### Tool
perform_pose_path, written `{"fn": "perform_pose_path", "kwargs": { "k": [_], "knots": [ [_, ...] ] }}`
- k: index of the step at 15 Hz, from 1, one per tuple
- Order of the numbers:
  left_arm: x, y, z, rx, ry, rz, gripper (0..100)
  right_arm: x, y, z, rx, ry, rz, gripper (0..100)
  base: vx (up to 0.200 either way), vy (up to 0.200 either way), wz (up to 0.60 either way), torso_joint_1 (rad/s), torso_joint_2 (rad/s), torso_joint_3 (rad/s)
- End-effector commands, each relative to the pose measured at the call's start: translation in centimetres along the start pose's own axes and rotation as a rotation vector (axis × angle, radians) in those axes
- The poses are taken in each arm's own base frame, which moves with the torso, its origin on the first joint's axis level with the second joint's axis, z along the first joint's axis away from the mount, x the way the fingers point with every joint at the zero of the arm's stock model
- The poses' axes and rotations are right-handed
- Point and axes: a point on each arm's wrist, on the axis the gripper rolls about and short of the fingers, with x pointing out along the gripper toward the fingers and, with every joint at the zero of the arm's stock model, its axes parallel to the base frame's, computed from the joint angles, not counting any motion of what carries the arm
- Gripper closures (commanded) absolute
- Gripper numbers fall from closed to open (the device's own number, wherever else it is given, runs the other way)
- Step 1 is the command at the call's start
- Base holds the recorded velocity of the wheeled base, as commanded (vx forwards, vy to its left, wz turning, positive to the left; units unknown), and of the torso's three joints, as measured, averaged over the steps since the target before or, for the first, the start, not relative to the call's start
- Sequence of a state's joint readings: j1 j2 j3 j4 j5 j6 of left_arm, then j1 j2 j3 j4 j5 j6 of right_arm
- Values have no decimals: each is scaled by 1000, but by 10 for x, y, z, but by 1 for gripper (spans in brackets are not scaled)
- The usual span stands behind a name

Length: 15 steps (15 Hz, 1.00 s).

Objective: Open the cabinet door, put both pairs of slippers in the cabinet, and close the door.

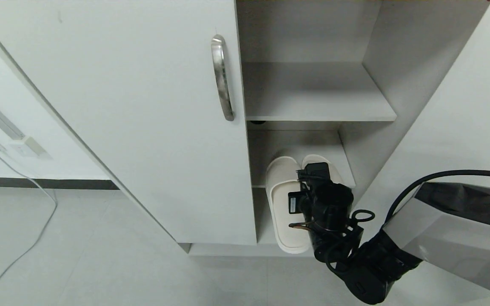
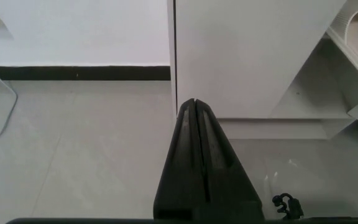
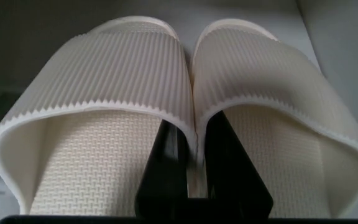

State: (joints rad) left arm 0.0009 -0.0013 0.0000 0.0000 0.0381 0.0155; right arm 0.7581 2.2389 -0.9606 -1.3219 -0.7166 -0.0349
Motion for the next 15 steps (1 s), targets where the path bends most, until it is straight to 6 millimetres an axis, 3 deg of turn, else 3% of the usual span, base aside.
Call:
{"fn": "perform_pose_path", "kwargs": {
  "k": [1,7,15],
  "knots": [
    [0,0,0,0,1,1,100,6,-1,-7,-3,6,-12,100,0,0,0,0,0,0],
    [0,0,0,-2,1,1,100,32,1,5,32,7,-38,100,0,0,0,0,0,0],
    [0,0,0,-3,1,6,100,96,-2,33,65,-7,-112,100,0,0,0,0,0,0]
  ]
}}
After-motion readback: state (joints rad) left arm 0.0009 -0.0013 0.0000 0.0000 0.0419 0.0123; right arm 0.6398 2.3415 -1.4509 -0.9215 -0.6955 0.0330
